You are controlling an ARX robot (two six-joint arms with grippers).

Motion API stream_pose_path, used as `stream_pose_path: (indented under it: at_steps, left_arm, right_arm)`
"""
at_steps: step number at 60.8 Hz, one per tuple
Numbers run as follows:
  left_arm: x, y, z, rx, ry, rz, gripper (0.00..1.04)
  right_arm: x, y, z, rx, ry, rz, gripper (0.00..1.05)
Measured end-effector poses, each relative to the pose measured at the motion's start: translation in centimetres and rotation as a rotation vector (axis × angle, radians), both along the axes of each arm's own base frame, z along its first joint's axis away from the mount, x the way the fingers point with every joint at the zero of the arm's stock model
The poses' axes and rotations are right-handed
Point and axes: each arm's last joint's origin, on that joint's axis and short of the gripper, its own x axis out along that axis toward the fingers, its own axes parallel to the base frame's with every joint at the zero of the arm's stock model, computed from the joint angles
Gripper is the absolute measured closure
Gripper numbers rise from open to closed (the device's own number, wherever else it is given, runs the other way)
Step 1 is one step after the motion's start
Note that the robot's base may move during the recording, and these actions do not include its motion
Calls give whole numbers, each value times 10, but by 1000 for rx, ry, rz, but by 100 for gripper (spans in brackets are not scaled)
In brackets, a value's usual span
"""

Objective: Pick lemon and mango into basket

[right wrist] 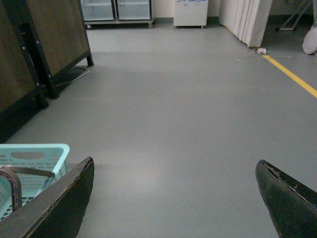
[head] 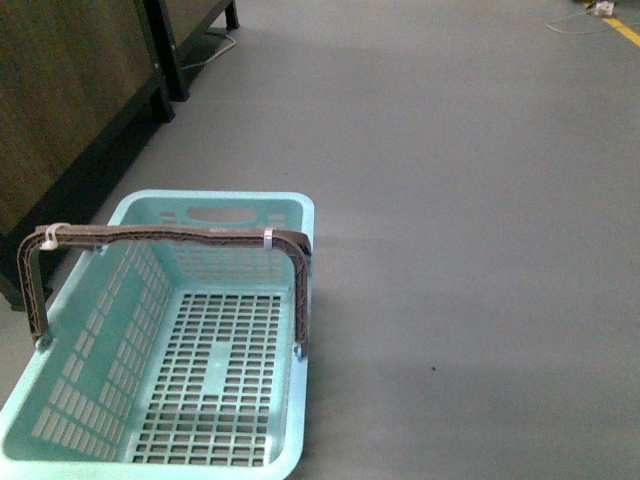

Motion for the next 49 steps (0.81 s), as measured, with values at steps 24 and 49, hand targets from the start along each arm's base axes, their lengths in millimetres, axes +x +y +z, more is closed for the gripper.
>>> stream_pose_path:
  at_steps: [24,49]
  left_arm:
    - [67,-55,-60,-216,286,94,7]
    - [124,-68,-97,-266,369,169,7]
  right_arm:
    - [0,0,0,0,0,0,9]
    - [0,0,0,0,0,0,9]
